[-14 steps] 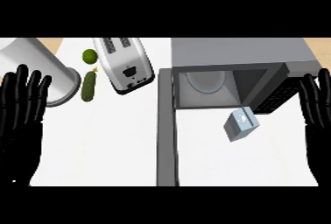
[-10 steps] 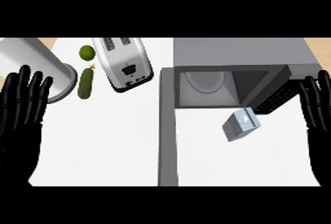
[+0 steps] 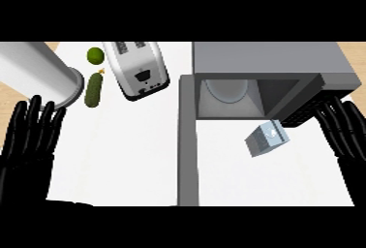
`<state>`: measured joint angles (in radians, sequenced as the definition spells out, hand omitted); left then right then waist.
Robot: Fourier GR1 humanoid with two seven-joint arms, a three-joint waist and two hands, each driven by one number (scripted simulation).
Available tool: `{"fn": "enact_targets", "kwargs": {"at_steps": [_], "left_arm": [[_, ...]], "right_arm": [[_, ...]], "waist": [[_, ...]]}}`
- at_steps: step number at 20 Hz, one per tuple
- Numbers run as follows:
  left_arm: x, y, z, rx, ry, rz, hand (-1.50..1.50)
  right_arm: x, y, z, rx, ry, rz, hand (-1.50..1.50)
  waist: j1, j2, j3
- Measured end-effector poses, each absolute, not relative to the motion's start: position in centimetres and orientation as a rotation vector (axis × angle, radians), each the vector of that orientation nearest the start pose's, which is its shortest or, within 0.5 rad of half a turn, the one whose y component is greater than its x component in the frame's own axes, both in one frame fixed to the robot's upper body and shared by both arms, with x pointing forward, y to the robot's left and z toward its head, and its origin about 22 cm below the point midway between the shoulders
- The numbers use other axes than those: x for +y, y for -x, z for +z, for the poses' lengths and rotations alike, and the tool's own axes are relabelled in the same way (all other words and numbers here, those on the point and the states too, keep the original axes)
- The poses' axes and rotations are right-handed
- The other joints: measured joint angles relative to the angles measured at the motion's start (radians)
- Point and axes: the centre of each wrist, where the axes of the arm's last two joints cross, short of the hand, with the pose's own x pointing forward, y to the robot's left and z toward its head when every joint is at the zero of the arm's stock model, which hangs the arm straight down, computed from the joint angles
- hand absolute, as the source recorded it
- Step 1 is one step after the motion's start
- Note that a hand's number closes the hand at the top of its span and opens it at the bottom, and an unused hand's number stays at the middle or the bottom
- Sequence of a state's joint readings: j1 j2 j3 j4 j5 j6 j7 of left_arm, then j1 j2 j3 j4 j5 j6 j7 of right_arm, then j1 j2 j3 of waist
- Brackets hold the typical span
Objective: Pick up the milk, place it into the microwave and close the microwave
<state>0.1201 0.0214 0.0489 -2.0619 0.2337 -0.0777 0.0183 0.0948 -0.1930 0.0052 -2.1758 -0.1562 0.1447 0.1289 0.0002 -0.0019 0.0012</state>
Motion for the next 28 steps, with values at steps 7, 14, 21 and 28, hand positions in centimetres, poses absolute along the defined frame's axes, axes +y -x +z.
{"fn": "enact_targets", "kwargs": {"at_steps": [7, 14, 21, 28], "left_arm": [[25.2, -16.9, 7.9, -1.918, 0.197, 0.135, -1.5], [25.9, -15.1, 6.0, -1.913, 0.207, 0.147, -1.5], [26.5, -13.3, 5.1, -1.916, 0.203, 0.151, -1.5], [26.9, -12.0, 4.6, -1.919, 0.195, 0.15, -1.5]], "right_arm": [[-26.1, -18.2, 10.4, -1.881, -0.091, 0.238, -1.5], [-26.9, -18.5, 7.1, -1.839, -0.096, 0.213, -1.5], [-26.8, -19.8, 2.6, -1.803, -0.079, 0.172, -1.5], [-26.9, -21.9, -2.1, -1.789, 0.023, 0.111, -1.5]], "waist": [[0.001, 0.001, -0.001], [0.003, 0.001, -0.001], [0.005, 0.001, -0.001], [0.008, 0.002, -0.001]]}}
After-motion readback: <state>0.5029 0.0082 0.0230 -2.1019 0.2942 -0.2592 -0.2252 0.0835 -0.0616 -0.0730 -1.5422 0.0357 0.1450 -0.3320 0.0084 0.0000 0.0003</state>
